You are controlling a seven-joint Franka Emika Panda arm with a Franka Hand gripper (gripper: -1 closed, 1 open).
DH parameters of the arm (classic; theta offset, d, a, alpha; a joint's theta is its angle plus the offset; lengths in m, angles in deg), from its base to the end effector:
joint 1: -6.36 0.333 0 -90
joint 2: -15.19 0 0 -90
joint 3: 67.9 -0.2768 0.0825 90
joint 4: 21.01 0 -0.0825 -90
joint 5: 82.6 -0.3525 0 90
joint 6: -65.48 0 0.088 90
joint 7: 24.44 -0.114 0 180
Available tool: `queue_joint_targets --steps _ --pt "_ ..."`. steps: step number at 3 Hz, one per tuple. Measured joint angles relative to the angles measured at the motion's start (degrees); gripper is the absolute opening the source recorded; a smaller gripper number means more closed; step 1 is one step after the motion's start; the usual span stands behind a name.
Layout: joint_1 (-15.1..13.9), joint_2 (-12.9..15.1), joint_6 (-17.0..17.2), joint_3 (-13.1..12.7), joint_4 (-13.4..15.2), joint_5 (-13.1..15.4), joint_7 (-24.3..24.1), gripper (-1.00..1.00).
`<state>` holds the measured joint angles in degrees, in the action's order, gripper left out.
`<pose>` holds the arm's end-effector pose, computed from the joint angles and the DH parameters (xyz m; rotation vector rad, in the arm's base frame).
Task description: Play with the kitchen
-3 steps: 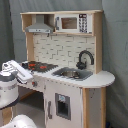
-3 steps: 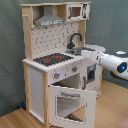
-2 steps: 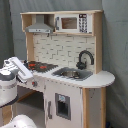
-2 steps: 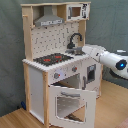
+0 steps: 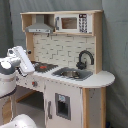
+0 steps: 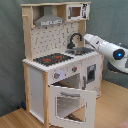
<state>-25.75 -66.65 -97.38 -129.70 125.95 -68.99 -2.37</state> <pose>0.2929 0.2999 0.5286 1.2468 0.9758 0.8940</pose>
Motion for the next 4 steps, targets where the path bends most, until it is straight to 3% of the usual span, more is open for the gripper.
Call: queue_joint_targets --steps 2,4 --pt "-2.5 4.2 6.4 -1.3 -4.8 -5.0 -4.7 1.0" --pt "-2.8 6.3 14.1 -0.8 -6.7 -13.2 -7.2 1.0"
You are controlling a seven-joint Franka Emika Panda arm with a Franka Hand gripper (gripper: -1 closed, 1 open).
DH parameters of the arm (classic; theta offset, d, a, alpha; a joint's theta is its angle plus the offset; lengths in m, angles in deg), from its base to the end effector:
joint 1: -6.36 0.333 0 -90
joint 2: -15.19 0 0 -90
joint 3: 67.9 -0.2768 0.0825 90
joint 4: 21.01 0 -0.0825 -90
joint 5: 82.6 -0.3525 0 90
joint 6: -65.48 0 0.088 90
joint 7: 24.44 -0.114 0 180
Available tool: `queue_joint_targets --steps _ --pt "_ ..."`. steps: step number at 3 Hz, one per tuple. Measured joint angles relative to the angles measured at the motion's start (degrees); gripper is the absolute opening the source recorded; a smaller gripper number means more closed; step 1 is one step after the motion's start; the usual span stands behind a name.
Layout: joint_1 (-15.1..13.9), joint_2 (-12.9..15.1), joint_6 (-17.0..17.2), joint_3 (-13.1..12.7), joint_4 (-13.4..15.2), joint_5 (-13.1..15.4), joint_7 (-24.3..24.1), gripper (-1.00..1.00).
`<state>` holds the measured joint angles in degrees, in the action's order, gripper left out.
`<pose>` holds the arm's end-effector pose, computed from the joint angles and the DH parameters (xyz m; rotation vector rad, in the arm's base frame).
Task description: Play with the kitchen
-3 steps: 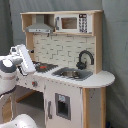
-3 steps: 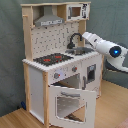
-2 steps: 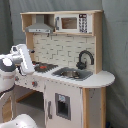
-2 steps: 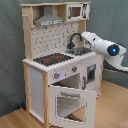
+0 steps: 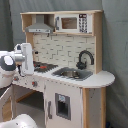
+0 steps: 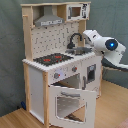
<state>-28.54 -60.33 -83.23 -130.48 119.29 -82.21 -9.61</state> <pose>0.3191 0.2914 0.5342 1.6893 0.7646 0.9575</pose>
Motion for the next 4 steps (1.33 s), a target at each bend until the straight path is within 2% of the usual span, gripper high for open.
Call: queue_joint_targets --steps 1,2,3,4 --pt "-1.1 1.3 2.6 0.2 -1.1 -4.9 -0.3 1.0" --pt "-3.2 3.3 5.4 0.1 -3.9 -9.1 -0.4 1.0" --pt "-5.8 5.9 8.9 -0.2 -7.9 -12.4 -0.9 1.0" --pt "-9.1 8.9 11.7 -0.6 -12.2 -14.3 -1.0 1.0"
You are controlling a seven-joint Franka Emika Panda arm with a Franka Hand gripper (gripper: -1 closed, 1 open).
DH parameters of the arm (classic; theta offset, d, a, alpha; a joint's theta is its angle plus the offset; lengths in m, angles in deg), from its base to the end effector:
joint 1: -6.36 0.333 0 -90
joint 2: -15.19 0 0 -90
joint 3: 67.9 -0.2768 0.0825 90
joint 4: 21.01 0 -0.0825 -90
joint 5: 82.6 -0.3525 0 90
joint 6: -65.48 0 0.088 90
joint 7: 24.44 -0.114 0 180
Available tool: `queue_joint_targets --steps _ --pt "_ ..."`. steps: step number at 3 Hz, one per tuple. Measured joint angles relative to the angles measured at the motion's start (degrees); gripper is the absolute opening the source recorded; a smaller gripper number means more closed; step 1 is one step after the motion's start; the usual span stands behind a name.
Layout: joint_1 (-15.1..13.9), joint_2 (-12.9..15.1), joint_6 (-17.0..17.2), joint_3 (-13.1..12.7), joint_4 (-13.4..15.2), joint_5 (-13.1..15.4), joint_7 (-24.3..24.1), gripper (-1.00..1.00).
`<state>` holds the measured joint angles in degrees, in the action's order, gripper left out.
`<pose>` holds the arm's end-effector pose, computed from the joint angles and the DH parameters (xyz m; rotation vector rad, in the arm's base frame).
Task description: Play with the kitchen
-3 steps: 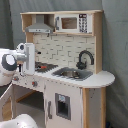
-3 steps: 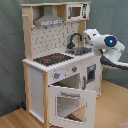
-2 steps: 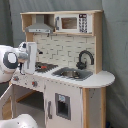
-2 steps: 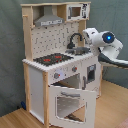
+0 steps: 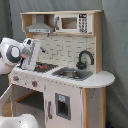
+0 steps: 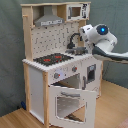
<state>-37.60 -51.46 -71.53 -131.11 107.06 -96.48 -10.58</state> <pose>0.3691 0.2857 0.5540 2.0961 0.6010 0.9418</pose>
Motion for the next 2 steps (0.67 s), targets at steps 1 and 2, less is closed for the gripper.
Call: queue_joint_targets --steps 1,2 --pt "-3.9 3.7 2.2 -0.8 -4.4 -1.1 0.0 1.0" --pt "-7.6 8.2 4.0 -2.5 -8.4 -2.1 -0.3 1.0"
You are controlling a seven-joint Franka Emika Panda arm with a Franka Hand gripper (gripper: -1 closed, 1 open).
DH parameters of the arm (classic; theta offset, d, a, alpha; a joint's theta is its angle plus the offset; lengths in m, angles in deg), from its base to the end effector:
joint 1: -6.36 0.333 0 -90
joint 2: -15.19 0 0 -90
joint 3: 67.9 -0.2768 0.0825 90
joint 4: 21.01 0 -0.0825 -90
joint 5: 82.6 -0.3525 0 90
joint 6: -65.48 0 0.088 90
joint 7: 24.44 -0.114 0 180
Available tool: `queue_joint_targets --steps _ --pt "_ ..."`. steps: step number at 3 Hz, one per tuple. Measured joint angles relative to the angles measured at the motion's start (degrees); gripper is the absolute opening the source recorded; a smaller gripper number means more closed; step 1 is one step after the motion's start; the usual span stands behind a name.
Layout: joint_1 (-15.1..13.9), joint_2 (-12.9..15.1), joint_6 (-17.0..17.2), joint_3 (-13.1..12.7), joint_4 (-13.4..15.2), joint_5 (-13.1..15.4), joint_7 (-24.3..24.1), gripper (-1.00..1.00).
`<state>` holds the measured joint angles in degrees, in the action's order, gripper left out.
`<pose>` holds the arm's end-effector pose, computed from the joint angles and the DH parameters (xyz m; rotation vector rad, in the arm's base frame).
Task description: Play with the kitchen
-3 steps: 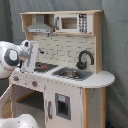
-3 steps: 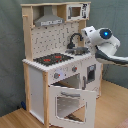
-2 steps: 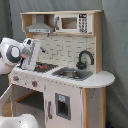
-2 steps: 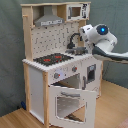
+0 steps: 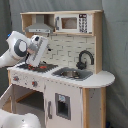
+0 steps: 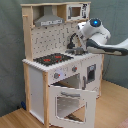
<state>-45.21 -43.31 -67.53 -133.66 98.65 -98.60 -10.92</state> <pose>0.4150 0.2764 0.5618 2.2552 0.5612 0.8833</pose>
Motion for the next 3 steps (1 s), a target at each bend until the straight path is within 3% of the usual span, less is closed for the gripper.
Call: queue_joint_targets --steps 2,3 --pt "-5.0 9.1 3.7 -5.0 -4.6 -0.3 -3.2 1.0" --pt "-5.3 13.6 6.6 -5.9 -4.6 -0.3 -5.6 1.0"
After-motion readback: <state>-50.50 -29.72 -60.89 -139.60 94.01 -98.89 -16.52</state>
